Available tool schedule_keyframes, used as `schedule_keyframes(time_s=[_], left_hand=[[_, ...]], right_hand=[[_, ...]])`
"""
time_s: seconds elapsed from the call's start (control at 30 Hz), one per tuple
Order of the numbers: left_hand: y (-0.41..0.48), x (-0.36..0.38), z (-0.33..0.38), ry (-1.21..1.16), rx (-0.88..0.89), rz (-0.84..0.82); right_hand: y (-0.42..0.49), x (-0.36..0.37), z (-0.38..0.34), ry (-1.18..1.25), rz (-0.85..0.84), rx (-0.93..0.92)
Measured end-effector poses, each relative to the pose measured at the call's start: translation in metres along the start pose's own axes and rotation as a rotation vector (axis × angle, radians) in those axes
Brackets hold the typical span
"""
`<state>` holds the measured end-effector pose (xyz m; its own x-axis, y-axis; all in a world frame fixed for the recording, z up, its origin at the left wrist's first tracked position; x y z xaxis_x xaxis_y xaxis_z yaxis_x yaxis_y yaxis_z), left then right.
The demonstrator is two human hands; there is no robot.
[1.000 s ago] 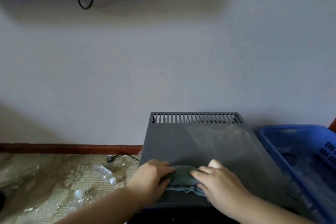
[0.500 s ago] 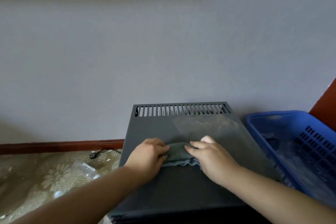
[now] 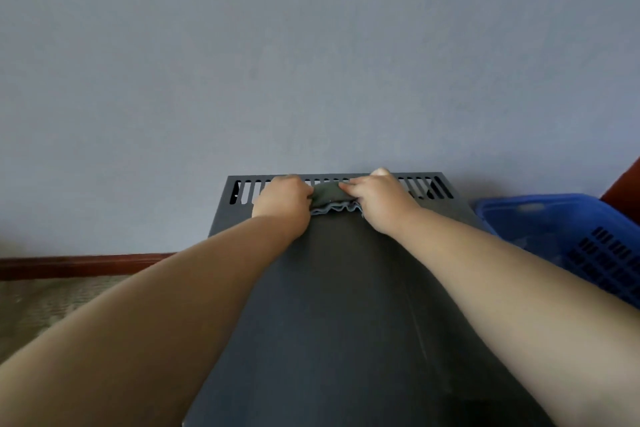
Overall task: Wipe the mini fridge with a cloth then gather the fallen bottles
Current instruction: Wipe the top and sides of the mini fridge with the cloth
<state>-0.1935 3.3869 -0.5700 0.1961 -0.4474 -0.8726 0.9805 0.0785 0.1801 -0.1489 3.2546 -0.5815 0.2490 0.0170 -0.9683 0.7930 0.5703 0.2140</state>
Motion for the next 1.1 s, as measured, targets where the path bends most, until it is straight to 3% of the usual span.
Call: schedule_keyframes(time_s=[0.17, 0.27, 0.6, 0.97, 1.1], left_hand=[[0.000, 0.002, 0.001, 0.010, -0.012, 0.024], [-0.009, -0.002, 0.007, 0.010, -0.014, -0.006], [-0.076, -0.007, 0.039, 0.063, 0.079, -0.107], [-0.197, -0.022, 0.082, -0.164, 0.354, -0.156], [-0.237, -0.025, 0.090, -0.209, 0.479, -0.111]], right_hand=[[0.005, 0.003, 0.003, -0.058, -0.077, 0.100], [-0.003, -0.007, -0.007, -0.117, -0.075, 0.072], [-0.080, -0.037, -0.014, 0.077, -0.182, 0.228], [-0.209, -0.089, -0.054, 0.015, -0.045, -0.037], [-0.254, -0.099, -0.064, 0.026, 0.001, -0.058]])
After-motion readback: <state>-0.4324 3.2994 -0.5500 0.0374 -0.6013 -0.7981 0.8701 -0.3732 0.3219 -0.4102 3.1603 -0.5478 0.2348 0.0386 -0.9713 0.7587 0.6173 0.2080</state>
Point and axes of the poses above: each hand's wrist, its own y-axis towards the middle knuckle, its own x-axis out of the palm, z = x × y, the point moved 9 cm from there along y, towards the middle knuckle, and after that the axes turned 14 degrees about -y, right-handed, at the moved point
